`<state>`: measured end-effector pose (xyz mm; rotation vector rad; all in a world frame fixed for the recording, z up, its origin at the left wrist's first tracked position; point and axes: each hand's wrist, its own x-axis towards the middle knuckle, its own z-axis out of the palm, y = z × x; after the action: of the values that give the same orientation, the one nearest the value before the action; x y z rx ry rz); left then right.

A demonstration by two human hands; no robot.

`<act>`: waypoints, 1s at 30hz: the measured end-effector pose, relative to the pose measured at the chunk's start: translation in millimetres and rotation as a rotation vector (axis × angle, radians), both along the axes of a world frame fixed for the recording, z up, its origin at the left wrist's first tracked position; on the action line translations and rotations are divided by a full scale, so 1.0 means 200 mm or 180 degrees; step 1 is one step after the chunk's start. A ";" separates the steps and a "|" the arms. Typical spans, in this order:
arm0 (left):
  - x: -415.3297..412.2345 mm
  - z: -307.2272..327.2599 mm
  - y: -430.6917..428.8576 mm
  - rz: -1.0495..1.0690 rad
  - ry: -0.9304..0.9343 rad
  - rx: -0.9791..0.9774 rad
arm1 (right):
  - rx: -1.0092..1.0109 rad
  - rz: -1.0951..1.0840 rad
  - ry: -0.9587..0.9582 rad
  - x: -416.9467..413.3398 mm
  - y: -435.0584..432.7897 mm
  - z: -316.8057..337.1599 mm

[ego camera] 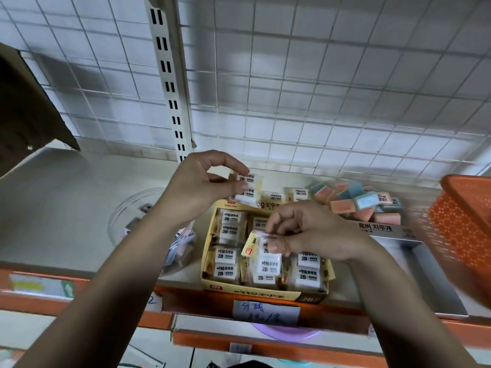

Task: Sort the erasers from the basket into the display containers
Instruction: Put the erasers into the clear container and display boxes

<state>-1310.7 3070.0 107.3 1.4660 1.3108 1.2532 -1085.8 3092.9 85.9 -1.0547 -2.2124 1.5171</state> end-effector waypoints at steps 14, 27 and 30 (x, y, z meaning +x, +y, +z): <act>0.00 -0.05 -0.04 -0.0168 -0.0274 -0.0063 | 0.0971 0.0219 -0.0933 -0.10 -0.04 0.01; 0.15 -0.04 0.00 -0.0453 0.0101 -0.0318 | 0.2093 -0.1456 -0.0017 0.21 0.10 -0.11; 0.26 -0.08 0.01 -0.0615 0.0294 -0.0374 | 0.2017 -0.1609 -0.0283 0.28 0.12 -0.16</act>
<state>-1258.6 3072.1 90.8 1.5413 1.2475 0.9785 -1030.0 3116.9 54.6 -1.3182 -2.0337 0.5166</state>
